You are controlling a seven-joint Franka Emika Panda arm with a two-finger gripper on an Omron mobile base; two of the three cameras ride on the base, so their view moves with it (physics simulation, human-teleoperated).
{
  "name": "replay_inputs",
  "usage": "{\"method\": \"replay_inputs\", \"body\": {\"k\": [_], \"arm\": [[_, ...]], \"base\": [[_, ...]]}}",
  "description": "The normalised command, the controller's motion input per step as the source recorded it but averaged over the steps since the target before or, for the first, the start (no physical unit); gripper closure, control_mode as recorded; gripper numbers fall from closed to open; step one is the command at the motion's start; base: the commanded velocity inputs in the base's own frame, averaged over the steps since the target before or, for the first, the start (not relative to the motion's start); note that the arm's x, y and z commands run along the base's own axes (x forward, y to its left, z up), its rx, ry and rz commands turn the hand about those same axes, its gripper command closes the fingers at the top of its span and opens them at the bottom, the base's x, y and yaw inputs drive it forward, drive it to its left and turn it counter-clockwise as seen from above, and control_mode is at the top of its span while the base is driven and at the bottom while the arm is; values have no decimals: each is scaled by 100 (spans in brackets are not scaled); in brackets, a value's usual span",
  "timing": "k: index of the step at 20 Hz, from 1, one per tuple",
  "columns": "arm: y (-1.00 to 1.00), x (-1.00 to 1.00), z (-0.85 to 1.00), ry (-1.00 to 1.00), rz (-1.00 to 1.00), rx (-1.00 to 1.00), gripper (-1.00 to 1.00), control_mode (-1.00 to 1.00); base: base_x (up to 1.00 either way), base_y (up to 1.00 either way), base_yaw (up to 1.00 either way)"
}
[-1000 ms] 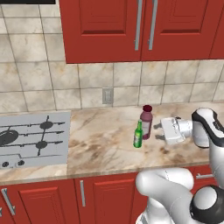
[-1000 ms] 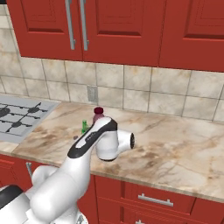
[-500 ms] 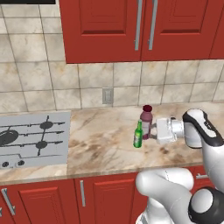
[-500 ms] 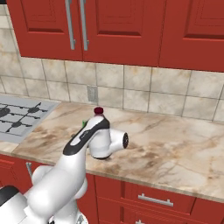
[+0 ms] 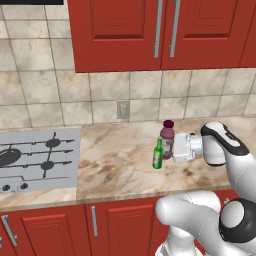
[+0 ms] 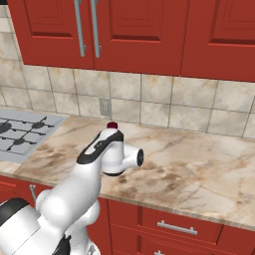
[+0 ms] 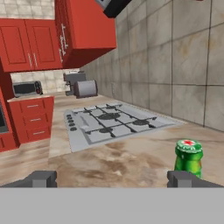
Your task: Place the drinks on the dining counter in a tight cluster.
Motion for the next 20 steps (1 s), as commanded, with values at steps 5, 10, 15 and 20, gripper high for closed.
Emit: {"method": "replay_inputs", "body": {"k": [5,10,15,20], "arm": [[-1,22,-11,0,0,0,-100,-100],[-2,26,-12,0,0,0,-100,-100],[-1,16,-13,0,0,0,-100,-100],[0,16,-11,0,0,0,-100,-100]], "base": [[0,0,0],[0,0,0],[0,0,0],[0,0,0]]}}
